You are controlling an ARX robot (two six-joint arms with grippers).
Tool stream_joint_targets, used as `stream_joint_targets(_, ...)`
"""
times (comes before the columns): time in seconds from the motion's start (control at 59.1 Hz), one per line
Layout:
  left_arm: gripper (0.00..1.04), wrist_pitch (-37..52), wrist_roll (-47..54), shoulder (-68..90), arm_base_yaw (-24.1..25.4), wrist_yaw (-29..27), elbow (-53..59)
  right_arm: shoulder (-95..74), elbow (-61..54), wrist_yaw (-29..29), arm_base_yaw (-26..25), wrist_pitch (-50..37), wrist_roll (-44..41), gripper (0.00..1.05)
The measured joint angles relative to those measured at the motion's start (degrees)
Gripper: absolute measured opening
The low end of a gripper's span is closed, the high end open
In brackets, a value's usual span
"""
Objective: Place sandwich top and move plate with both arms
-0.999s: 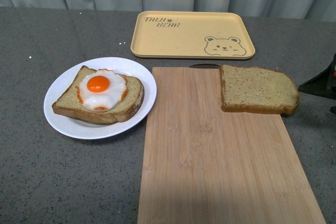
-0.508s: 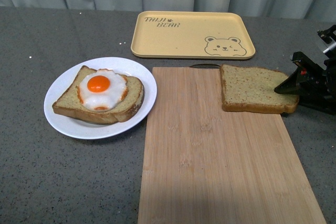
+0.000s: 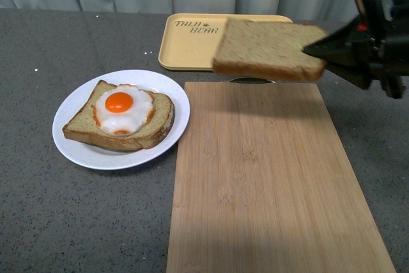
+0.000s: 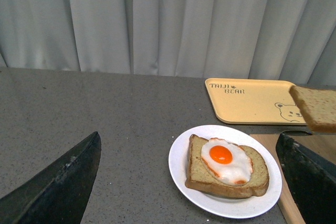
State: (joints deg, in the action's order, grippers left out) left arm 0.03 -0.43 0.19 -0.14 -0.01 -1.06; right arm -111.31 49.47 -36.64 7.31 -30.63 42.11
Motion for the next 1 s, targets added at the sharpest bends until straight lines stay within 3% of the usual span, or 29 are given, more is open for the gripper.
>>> stream_joint_targets(0.237,0.98,0.0,0.0,0.0,0.0,0.0,0.0,-5.77,4.37,2.16,12.52,-6.01,11.85,0.03)
stream_joint_targets(0.406,0.98,0.0,0.0,0.0,0.0,0.0,-0.02,-10.54,9.18,4.07,17.55,-4.87,14.93,0.03)
stream_joint_targets(0.643,0.98,0.0,0.0,0.0,0.0,0.0,0.0,-15.26,13.09,6.73,21.9,-2.91,15.91,0.03)
stream_joint_targets(0.999,0.98,0.0,0.0,0.0,0.0,0.0,0.0,-18.78,17.55,11.13,23.61,3.58,15.54,0.06)
